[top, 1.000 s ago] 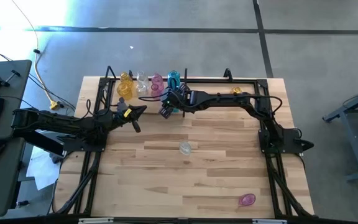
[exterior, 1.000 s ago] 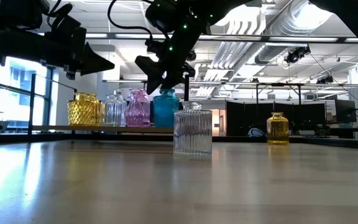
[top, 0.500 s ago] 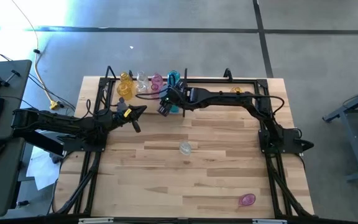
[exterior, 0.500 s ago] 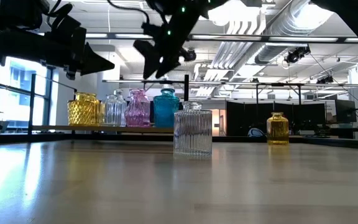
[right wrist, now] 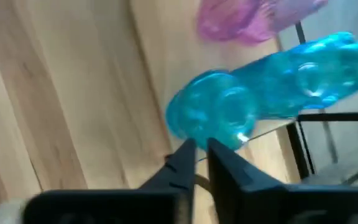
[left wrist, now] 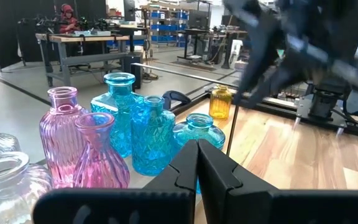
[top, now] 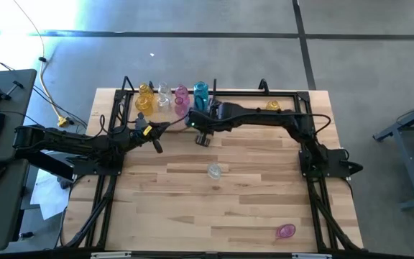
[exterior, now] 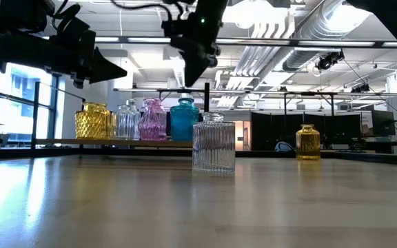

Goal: Sort vases onto shelf
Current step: Put the blue flower vase aligned with the other blue flower vase on the shelf, then put the purple flower vase aligned with the other purple flower vase on the shelf

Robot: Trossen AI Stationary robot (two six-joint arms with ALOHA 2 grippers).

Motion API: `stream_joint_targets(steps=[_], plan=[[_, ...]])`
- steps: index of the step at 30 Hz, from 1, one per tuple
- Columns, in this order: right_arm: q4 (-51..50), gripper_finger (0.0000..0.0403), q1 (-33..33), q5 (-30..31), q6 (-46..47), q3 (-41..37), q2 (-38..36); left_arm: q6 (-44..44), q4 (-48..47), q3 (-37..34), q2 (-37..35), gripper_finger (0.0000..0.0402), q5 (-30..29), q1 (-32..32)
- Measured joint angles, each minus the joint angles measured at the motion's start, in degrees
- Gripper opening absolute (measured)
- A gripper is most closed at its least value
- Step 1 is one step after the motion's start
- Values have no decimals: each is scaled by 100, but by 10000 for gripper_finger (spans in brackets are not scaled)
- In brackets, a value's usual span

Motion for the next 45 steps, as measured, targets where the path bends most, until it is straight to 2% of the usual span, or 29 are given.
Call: stream_joint_targets(steps=[3,9,15,31,45], plan=[[-35,6,64,-7,-225,-7,204,2,-4,0,-2,0,-1,1],[-53,21,66,12,-261,-11,585,48,-24,0,0,0,-1,1],[29,2,12,56,-151,-7,634,46,-28,0,-2,0,52,2],[91,4,-127,64,-136,-7,632,46,-29,0,0,0,63,2],[-111,4,278,34,-325,-9,414,46,-31,0,-1,0,63,1]])
